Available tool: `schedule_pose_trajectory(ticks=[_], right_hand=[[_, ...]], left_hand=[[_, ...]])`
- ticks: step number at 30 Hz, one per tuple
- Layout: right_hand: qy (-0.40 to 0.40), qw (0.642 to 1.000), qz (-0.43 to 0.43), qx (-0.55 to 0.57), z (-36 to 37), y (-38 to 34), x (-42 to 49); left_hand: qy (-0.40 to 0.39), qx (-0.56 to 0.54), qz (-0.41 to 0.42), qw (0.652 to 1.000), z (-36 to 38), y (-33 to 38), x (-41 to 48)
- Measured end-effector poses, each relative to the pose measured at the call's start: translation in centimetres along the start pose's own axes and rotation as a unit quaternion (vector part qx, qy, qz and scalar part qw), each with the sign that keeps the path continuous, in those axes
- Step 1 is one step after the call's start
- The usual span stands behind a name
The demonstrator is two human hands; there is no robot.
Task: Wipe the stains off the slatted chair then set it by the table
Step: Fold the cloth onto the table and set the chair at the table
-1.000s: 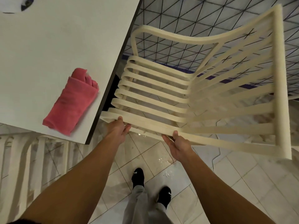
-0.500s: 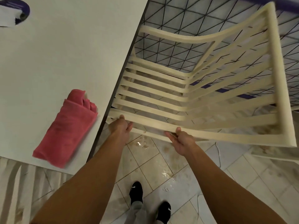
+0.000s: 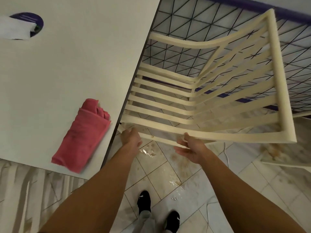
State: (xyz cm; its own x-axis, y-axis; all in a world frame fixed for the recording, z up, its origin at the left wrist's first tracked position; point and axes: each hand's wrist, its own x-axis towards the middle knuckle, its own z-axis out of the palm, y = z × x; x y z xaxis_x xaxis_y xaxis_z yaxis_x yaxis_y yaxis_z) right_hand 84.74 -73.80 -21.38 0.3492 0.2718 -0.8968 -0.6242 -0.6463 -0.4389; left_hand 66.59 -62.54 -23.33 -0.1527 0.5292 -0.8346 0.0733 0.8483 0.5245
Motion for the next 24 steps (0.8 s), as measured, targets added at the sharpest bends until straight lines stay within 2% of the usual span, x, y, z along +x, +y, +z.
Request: schedule_pose_trajectory(ticks=[3, 6, 14, 20, 24], right_hand=[[-0.009, 0.998, -0.029, -0.047, 0.1, 0.5, -2.4], [-0.012, 0.993, -0.083, -0.081, 0.3, 1.0, -5.2], [-0.018, 0.974, -0.196, -0.108, 1.6, 4.4, -15.2], [-0.042, 0.947, -0.272, -0.166, 2.0, 8.2, -22.0], [-0.058, 0.919, -0.328, -0.211, 2.1, 11.2, -26.3]], left_hand=[[-0.037, 0.047, 0.022, 0.998, -1.0, -1.6, -2.1], [-0.082, 0.05, 0.038, 0.995, -2.1, -1.8, -5.1], [-0.174, 0.099, 0.128, 0.971, -7.5, -2.6, -13.3], [-0.171, 0.139, 0.232, 0.948, -14.1, -3.8, -18.1], [-0.127, 0.17, 0.32, 0.923, -19.2, -5.1, -20.7]])
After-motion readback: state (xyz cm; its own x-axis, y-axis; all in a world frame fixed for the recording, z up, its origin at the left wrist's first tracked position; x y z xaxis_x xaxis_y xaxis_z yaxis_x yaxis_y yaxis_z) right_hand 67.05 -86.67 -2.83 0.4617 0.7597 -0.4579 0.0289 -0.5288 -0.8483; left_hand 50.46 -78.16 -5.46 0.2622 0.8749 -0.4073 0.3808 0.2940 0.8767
